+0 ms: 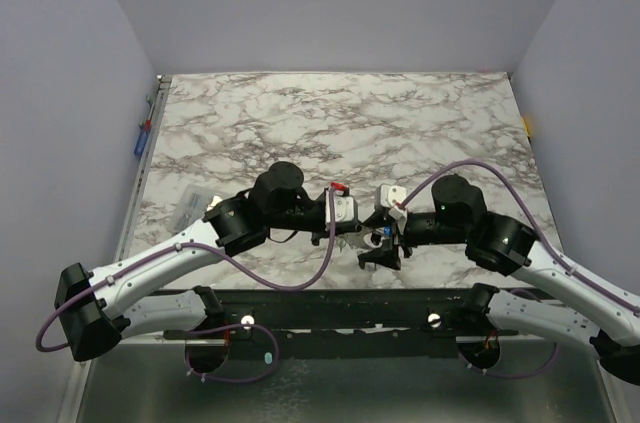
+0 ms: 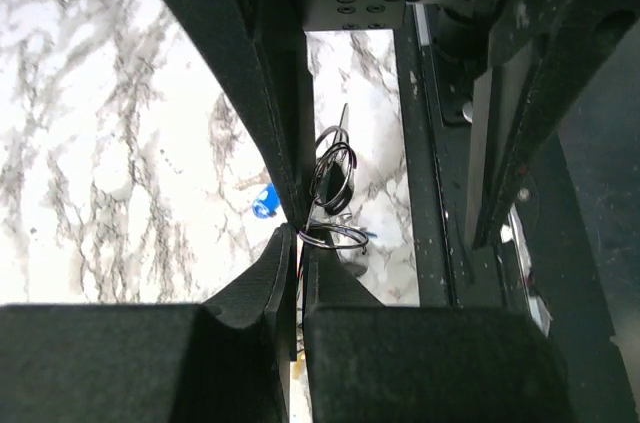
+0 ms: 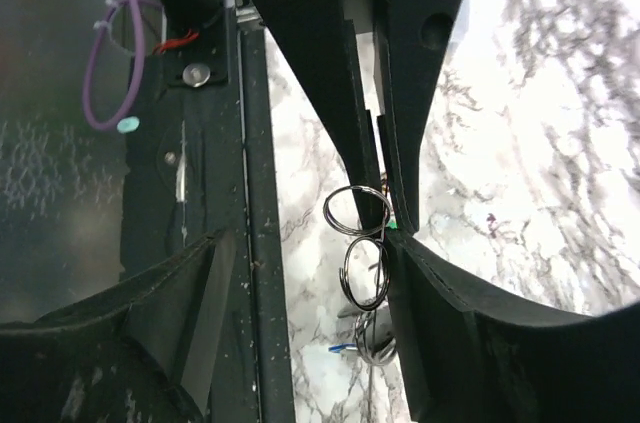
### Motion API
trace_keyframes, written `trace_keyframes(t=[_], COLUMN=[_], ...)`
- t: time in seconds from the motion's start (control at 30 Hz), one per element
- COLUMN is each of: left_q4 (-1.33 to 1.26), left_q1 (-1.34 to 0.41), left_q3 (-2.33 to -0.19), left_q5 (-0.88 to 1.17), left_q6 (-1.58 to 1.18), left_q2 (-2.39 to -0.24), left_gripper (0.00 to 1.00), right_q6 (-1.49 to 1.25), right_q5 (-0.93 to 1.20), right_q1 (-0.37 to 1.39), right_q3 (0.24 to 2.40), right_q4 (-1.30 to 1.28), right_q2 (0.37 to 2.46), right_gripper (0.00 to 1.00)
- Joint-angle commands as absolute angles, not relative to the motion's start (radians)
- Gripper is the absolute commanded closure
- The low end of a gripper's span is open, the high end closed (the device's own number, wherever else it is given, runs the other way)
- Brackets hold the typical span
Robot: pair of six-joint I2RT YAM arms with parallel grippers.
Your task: Put the keys on the keyring
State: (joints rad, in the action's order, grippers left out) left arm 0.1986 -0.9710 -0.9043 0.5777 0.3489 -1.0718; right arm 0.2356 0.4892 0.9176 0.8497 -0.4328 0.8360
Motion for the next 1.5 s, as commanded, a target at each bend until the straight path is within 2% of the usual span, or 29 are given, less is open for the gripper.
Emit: trace_keyframes(t=[0.0,0.1,0.43,0.63,0.83,1.0,1.17,1.47], left_q4=[0.116,0.079,-0.038,-0.108,-0.176,-0.17,-0.131,-0.047], left_q1=[-1.007,-1.0,-0.978,-0.968,-0.966,-0.966,-0.966,-0.966], left_q3=[-0.941,-0.931,-0.922,-0.921,-0.907,-0.882,-0.869,-0.882], left_q5=[0.59,0.566,0.5,0.413,0.379,0.378,0.431,0.545], left_q6=[0.263,0.226,0.071,-0.067,-0.171,-0.137,-0.052,0.102], left_q2=[-1.059,-1.058,-1.061,-1.069,-1.065,-1.052,-1.034,-1.016], left_gripper=[1.0,1.0,1.0,1.0,1.0,1.0,1.0,1.0], right_q6=[0.255,0.264,0.374,0.5,0.502,0.516,0.542,0.576], right_q5=[0.303,0.239,0.06,0.134,0.236,0.273,0.279,0.341], right_q1=[0.907,0.907,0.907,0.907,0.907,0.907,0.907,0.907], right_q3=[0.87,0.869,0.777,0.723,0.677,0.687,0.741,0.873], right_q4=[-0.288,-0.265,-0.136,-0.129,-0.085,-0.086,-0.139,-0.384], right_q2=[0.769,0.73,0.561,0.507,0.491,0.516,0.555,0.671], right_gripper=[0.28,0.23,0.2,0.22,0.28,0.29,0.21,0.22])
